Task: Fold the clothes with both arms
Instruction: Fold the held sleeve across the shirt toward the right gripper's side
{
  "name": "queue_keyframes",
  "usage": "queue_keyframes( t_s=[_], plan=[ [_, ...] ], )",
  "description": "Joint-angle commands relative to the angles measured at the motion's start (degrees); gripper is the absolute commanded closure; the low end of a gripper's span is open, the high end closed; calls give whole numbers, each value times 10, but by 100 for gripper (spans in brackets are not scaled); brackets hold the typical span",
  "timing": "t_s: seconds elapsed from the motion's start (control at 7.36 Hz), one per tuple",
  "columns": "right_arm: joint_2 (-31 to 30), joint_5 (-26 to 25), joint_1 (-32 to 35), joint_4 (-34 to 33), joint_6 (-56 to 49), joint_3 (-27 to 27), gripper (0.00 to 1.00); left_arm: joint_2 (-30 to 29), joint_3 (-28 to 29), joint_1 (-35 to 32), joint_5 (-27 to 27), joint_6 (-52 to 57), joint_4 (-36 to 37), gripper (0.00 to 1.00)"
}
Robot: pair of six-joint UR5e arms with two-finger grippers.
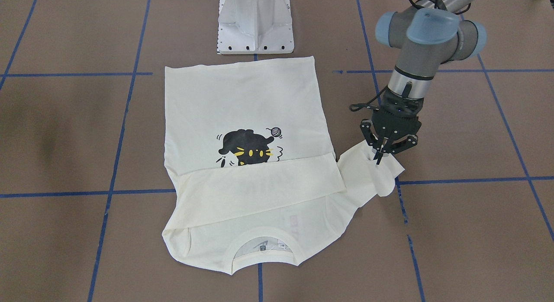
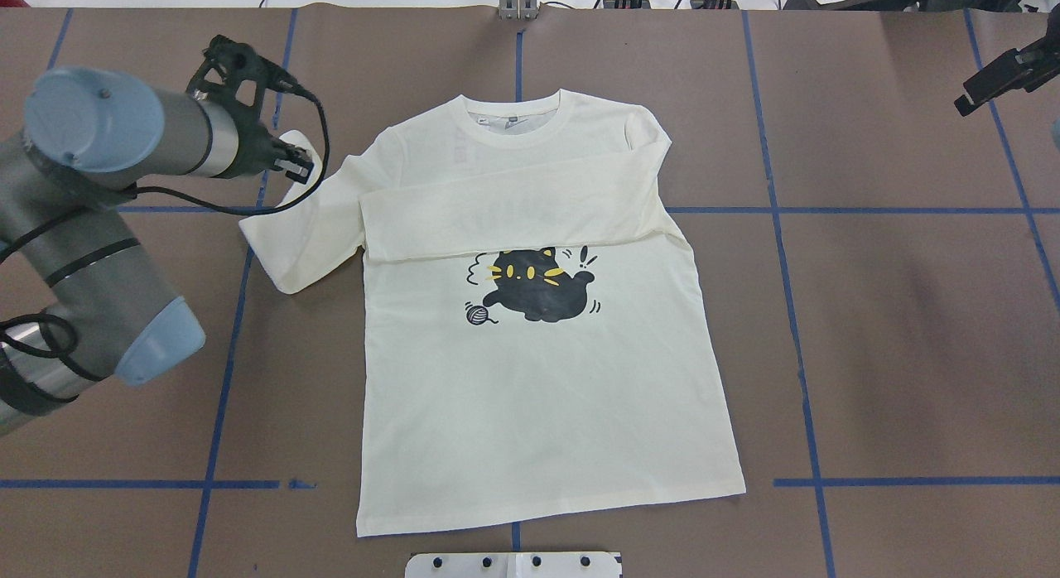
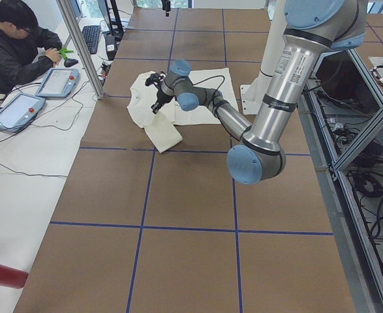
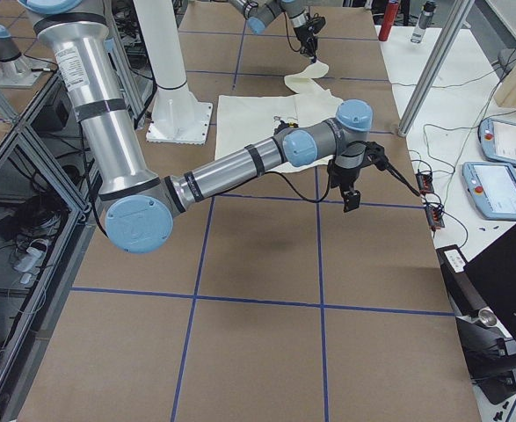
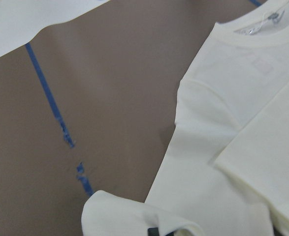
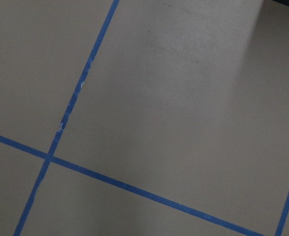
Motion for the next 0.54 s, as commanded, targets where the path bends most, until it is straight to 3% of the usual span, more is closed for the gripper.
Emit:
queue_keyframes(
  t_s=[0.0,0.27,0.41],
  plan=[
    [-2,0,5,1,-5,-3,0,-180,85,9,0,-93,108,100],
    [0,0,9,1,2,-3,0,-302,218,50,25,-145,104,100],
    [-1,-1,9,1,4,-3,0,-321,256,105,102,-164,76,100]
  ],
)
